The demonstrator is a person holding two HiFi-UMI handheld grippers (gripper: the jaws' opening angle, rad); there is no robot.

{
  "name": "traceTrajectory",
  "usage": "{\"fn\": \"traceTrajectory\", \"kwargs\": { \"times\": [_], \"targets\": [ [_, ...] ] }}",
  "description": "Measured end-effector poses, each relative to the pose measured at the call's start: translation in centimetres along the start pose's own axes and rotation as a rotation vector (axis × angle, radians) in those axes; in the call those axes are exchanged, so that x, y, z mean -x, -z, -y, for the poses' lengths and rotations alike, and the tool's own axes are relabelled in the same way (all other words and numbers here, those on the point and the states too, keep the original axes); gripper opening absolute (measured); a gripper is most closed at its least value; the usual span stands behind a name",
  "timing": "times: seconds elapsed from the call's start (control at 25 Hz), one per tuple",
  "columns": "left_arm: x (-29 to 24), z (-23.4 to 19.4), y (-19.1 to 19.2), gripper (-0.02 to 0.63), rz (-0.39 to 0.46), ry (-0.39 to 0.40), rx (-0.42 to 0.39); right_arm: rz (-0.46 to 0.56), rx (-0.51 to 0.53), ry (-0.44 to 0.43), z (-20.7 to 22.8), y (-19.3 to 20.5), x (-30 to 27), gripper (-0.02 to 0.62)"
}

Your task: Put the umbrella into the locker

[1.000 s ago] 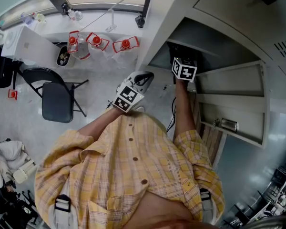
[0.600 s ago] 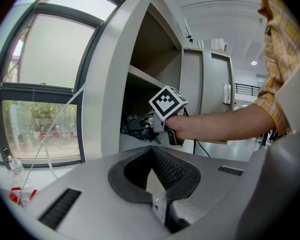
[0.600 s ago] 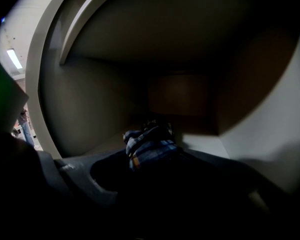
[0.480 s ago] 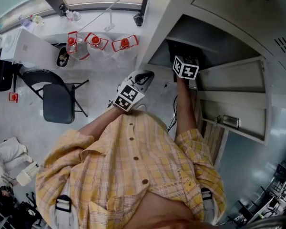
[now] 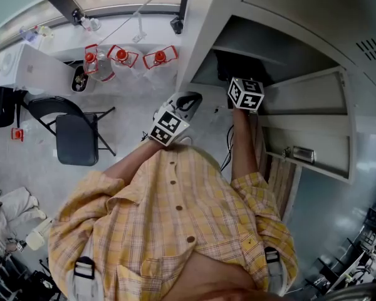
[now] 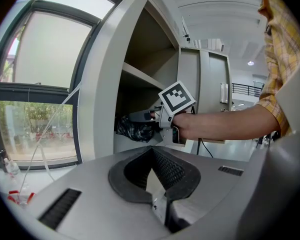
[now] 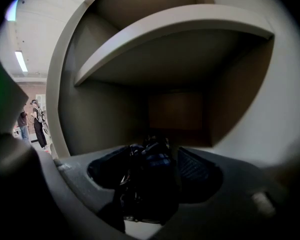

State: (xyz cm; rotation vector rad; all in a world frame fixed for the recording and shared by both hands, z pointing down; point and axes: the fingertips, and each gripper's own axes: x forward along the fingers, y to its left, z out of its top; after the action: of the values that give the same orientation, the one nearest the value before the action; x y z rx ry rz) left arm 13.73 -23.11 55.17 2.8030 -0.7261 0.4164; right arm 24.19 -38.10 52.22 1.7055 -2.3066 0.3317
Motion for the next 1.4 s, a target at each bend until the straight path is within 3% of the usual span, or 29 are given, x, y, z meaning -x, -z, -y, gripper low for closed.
{"fn": "traceTrajectory", "kwargs": {
  "times": [0.64, 0.76, 1.04, 1.12, 1.4],
  "targets": [
    [0.6, -0.2, 0.1, 0.005, 0.005, 0.007, 0.002, 0.092, -0.046, -0.003, -1.9, -1.8, 4.2, 0.282],
    [0.6, -0.1, 0.1, 0.005, 0.007, 0.018, 0.0, 0.104, -0.044, 0.003, -2.2, -1.9, 5.0, 0.201],
    [0.6, 0.0, 0.0, 0.005, 0.009, 0.025, -0.003, 0.097, -0.049, 0.017, -2.4, -1.1, 5.9, 0.181],
    [0.6, -0.1, 0.0, 0.005, 0.011, 0.027, -0.006, 0.105, -0.049, 0.016, -2.7, -0.9, 6.1, 0.121],
    [0.5, -0.3, -0.4, 0.005, 0.026, 0.027, -0.005, 0.124, -0.041, 0.026, -3.4, -0.6, 7.2, 0.003]
  ]
}}
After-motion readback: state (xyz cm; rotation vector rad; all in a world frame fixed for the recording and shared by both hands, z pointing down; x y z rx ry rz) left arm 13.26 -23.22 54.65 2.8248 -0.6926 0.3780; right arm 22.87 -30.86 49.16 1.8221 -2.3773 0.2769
